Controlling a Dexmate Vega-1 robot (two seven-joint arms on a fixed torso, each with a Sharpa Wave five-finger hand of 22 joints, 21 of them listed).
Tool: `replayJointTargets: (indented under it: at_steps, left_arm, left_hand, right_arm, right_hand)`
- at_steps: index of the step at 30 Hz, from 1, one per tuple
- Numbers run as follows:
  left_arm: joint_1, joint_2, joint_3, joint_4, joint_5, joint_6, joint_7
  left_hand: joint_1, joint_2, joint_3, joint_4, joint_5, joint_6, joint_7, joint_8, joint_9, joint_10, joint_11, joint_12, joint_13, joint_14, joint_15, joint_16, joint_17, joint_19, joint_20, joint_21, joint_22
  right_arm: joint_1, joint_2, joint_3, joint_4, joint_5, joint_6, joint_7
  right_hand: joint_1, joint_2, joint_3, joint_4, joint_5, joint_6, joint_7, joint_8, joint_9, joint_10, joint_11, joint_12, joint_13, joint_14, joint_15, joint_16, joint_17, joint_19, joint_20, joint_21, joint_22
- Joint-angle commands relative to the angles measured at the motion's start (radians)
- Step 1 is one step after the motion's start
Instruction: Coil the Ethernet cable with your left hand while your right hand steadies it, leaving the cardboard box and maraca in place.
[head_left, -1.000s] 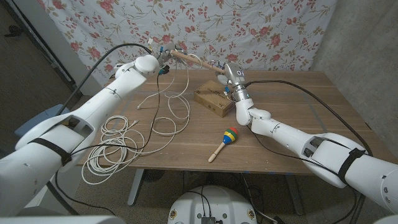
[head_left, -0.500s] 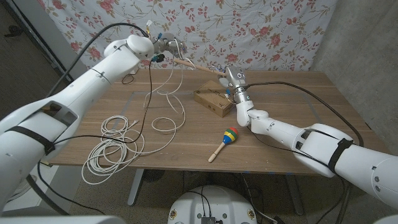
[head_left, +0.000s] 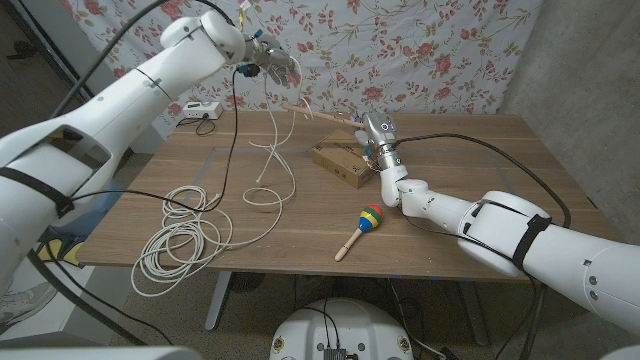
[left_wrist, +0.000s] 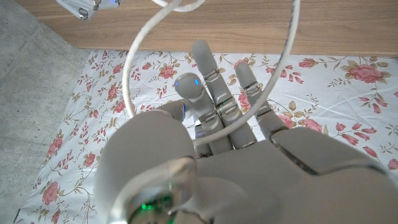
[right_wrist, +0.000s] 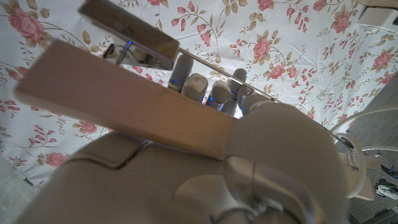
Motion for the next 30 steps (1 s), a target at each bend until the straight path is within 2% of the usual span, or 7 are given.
replayJointTargets:
  at_steps: [1,6,10,14,19,24,30]
  left_arm:
    - [-0.065,-0.073,0.048,0.017,0.049,0.114,0.042]
    - [-0.065,-0.12,0.019,0.047,0.003,0.143,0.077]
    - [-0.059,-0.166,-0.036,0.061,-0.086,0.184,0.092]
    - [-0.065,-0.182,-0.068,0.036,-0.182,0.233,0.077]
    - [-0.1,-0.166,-0.057,-0.012,-0.273,0.312,0.037]
    - [-0.131,-0.126,-0.043,-0.064,-0.35,0.373,0.01]
    - [-0.199,-0.054,0.024,-0.157,-0.369,0.466,0.016]
  left_hand:
    - [0.011,0.001,0.016,-0.001,-0.005,0.112,0.094,-0.002,-0.007,0.004,-0.008,0.011,0.01,0.023,-0.004,0.015,0.024,0.021,0.002,0.009,0.001]
    - [0.009,0.001,0.026,-0.001,-0.011,0.115,0.096,-0.008,-0.018,0.006,-0.007,0.018,0.019,0.036,-0.001,0.024,0.047,0.039,0.003,0.015,0.001]
    - [0.01,-0.001,0.037,-0.004,-0.016,0.117,0.096,-0.008,-0.018,0.009,-0.005,0.03,0.035,0.056,0.008,0.037,0.069,0.061,0.005,0.021,0.0]
    - [0.012,0.0,0.052,-0.007,-0.023,0.123,0.106,-0.013,-0.028,0.01,-0.001,0.037,0.049,0.071,0.023,0.052,0.096,0.088,0.013,0.03,0.0]
    - [0.017,0.001,0.078,-0.014,-0.033,0.129,0.111,-0.031,-0.055,0.004,-0.001,0.048,0.075,0.093,0.03,0.073,0.131,0.14,0.017,0.047,-0.001]
    - [0.02,0.002,0.098,-0.018,-0.041,0.133,0.112,-0.043,-0.072,0.003,-0.001,0.052,0.085,0.1,0.031,0.08,0.146,0.162,0.02,0.053,-0.001]
    - [0.022,0.005,0.121,-0.023,-0.057,0.136,0.113,-0.062,-0.095,0.004,-0.002,0.057,0.097,0.107,0.031,0.084,0.157,0.179,0.018,0.063,0.0]
  right_arm:
    - [-0.107,-0.007,0.185,-0.176,-0.251,0.054,-0.007]
    - [-0.164,-0.019,0.25,-0.285,-0.359,0.1,-0.007]
    - [-0.159,-0.021,0.219,-0.309,-0.378,0.067,-0.007]
    - [-0.105,-0.013,0.128,-0.251,-0.32,0.016,-0.007]
    - [-0.057,-0.006,0.032,-0.186,-0.228,-0.043,0.0]
    - [-0.015,0.0,-0.048,-0.121,-0.144,-0.071,0.023]
    - [0.033,0.028,-0.124,-0.009,-0.054,-0.048,0.021]
  right_hand:
    - [-0.038,0.047,0.034,0.027,0.004,0.006,-0.004,0.007,0.001,0.005,-0.003,-0.002,0.001,-0.006,-0.094,0.006,0.002,0.0,-0.106,-0.003,0.002]
    - [-0.038,0.047,0.034,0.027,0.004,0.004,-0.004,0.008,0.001,0.007,-0.006,-0.004,-0.002,-0.006,-0.094,0.006,0.002,0.001,-0.105,-0.003,0.002]
    - [-0.039,0.047,0.034,0.027,0.004,0.005,-0.005,0.008,-0.001,0.004,-0.008,0.003,0.011,-0.006,-0.094,0.006,0.002,0.0,-0.106,-0.004,0.002]
    - [-0.039,0.047,0.034,0.027,0.004,0.003,-0.005,0.011,0.002,0.005,-0.006,0.001,0.009,-0.006,-0.094,0.006,0.002,0.0,-0.106,-0.004,0.002]
    - [-0.039,0.047,0.034,0.026,0.004,0.003,-0.005,0.011,-0.001,0.007,-0.004,-0.003,0.001,-0.007,-0.094,0.006,0.002,-0.001,-0.107,-0.004,0.003]
    - [-0.039,0.047,0.034,0.026,0.005,0.005,-0.004,0.011,-0.003,0.004,-0.006,0.003,0.012,-0.007,-0.094,0.007,0.002,-0.001,-0.107,-0.005,0.003]
    - [-0.04,0.046,0.033,0.026,0.005,0.001,-0.006,0.012,-0.001,0.0,-0.006,0.003,0.013,-0.008,-0.094,0.007,0.002,-0.004,-0.108,-0.005,0.003]
